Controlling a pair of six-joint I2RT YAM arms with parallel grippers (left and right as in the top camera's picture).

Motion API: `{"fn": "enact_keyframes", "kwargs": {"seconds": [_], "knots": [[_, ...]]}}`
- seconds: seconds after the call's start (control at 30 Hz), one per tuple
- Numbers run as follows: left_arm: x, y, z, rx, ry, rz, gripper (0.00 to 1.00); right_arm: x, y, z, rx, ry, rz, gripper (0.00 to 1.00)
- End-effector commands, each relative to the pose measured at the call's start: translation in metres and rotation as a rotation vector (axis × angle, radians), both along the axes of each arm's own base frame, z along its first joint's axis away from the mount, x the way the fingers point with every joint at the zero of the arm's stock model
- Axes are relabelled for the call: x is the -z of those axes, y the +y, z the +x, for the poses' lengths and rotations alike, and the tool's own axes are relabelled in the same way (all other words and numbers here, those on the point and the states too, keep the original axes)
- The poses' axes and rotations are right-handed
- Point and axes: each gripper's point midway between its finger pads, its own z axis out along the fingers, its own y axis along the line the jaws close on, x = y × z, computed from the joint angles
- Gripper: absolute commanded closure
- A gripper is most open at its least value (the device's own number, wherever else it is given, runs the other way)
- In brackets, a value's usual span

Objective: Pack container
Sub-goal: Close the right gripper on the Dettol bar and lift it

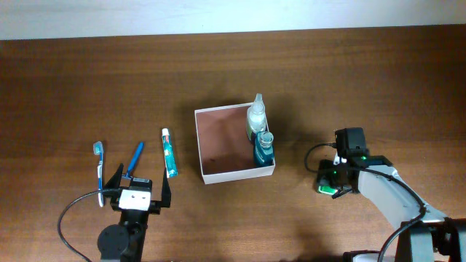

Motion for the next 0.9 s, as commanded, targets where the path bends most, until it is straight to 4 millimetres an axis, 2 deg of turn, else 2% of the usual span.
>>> {"fn": "enact_keyframes", "kwargs": {"seconds": [0.0, 0.2, 0.37, 0.47, 0.57, 0.67, 0.73, 0.87], "knots": [[0.002, 0.0, 0.0, 0.006, 0.002, 0.015, 0.01, 0.008, 0.001, -0.012, 0.014, 0.041, 0.02, 0.42], [0.002, 0.0, 0.0, 0.006, 0.002, 0.015, 0.01, 0.009, 0.001, -0.017, 0.015, 0.062, 0.02, 0.45], [0.002, 0.0, 0.0, 0.006, 0.002, 0.015, 0.01, 0.009, 0.001, -0.019, 0.014, 0.067, 0.019, 0.58], [0.002, 0.0, 0.0, 0.006, 0.002, 0.015, 0.01, 0.007, 0.001, -0.015, 0.015, 0.057, 0.019, 0.59], [0.002, 0.0, 0.0, 0.006, 0.002, 0.015, 0.01, -0.01, 0.001, -0.001, 0.014, 0.037, 0.019, 0.6], [0.002, 0.0, 0.0, 0.006, 0.002, 0.015, 0.01, -0.03, 0.001, 0.012, 0.014, 0.013, 0.019, 0.74], [0.002, 0.0, 0.0, 0.006, 0.002, 0.015, 0.01, -0.041, 0.001, 0.018, 0.014, 0.002, 0.019, 0.78], [0.002, 0.0, 0.0, 0.006, 0.002, 0.015, 0.01, -0.059, 0.0, 0.026, 0.014, -0.005, 0.02, 0.79]]}}
